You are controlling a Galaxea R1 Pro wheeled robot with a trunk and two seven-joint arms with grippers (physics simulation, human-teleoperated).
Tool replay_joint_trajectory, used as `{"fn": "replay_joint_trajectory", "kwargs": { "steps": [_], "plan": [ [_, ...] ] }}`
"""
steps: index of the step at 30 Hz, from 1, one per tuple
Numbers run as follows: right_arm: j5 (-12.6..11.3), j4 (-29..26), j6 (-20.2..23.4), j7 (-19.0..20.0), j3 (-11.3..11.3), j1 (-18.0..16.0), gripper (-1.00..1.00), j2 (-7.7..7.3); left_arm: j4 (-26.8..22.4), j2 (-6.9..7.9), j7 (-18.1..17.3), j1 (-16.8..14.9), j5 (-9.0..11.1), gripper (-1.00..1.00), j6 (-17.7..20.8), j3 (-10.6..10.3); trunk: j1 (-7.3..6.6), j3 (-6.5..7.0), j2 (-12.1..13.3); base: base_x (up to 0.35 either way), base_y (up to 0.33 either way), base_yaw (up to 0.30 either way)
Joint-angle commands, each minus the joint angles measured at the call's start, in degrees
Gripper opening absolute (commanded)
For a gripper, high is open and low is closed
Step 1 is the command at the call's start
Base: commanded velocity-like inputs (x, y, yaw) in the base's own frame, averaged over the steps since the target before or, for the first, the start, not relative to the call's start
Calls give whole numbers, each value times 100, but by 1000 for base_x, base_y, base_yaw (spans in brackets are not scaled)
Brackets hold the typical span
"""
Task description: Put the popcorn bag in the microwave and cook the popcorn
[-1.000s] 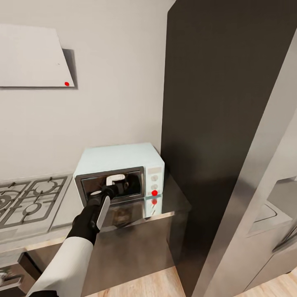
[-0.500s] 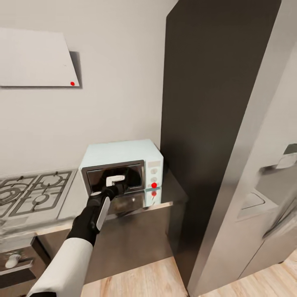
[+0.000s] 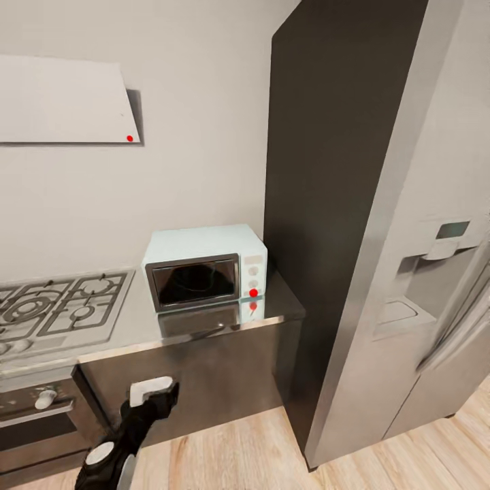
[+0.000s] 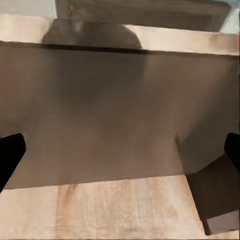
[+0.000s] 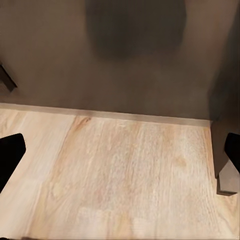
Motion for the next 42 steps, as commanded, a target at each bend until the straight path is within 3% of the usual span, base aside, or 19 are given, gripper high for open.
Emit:
{"fn": "replay_joint_trajectory", "kwargs": {
  "steps": [1, 2, 3, 4, 6, 7, 10, 14, 17, 18, 22, 25, 38, 42],
  "plan": [
    [22, -33, -8, 48, -45, -30, 100, 16, -44, 32, -1, 788, 17, 100, -659, 89, 4, -11, -11, -8, 0, 0],
    [24, -38, -7, 46, -43, -35, 100, 20, -48, 39, 1, 976, 17, 100, -891, 119, 4, -11, -11, -5, 0, 0],
    [27, -52, -3, 42, -37, -51, 100, 46, -52, 51, 15, 1493, 16, 100, -1608, 215, 4, -11, -11, -3, 0, 0],
    [30, -82, 4, 31, -12, -120, 100, 167, -39, 59, 27, 1983, 24, 100, -2377, 294, 4, -11, -11, -1, 0, 0],
    [34, -101, 195, -38, 108, -423, 100, 323, 87, 67, 37, 2309, 30, 100, -2854, 427, 4, -11, -11, 0, 0, 0],
    [30, -101, 564, -121, 278, -699, 100, 323, 531, 70, 39, 2323, 32, 100, -2940, 659, 4, -11, -11, 0, 0, 0],
    [18, -71, 1455, -416, 610, -1438, 100, 323, 1814, 80, 22, 2081, 34, 100, -3047, 1075, 4, -11, -11, 0, 0, 0],
    [-4, -45, 2334, -811, 902, -2340, 100, 323, 3478, 161, 18, 1424, 33, 100, -3086, 1222, 4, -11, -11, 0, 0, 0],
    [-18, -18, 2908, -877, 954, -2931, 100, 323, 4023, 200, 18, 1214, 28, 100, -3099, 1226, 4, -11, -11, 0, 0, 0],
    [-23, 25, 3129, -889, 963, -3265, 100, 323, 4134, 207, 18, 1173, 19, 100, -3153, 1221, 4, -11, -11, 0, 0, 0],
    [-29, 172, 3724, -900, 971, -4045, 100, 323, 4237, 213, 17, 1136, 1, 100, -3327, 1198, 4, -11, -11, 0, 0, 0],
    [-32, 201, 3966, -902, 972, -4309, 100, 323, 4255, 214, 17, 1131, -1, 100, -3357, 1193, 4, -11, -11, 0, 0, 0],
    [-38, 205, 4012, -915, 974, -4365, 100, 323, 4260, 222, 17, 1118, 20, 100, -3364, 1190, 4, -11, -11, -87, 133, 0],
    [-53, 205, 4013, -926, 972, -4544, 100, 323, 4262, 223, 17, 1101, 11, 100, -3368, 1192, 4, -11, -11, -87, 151, 0]
  ]
}}
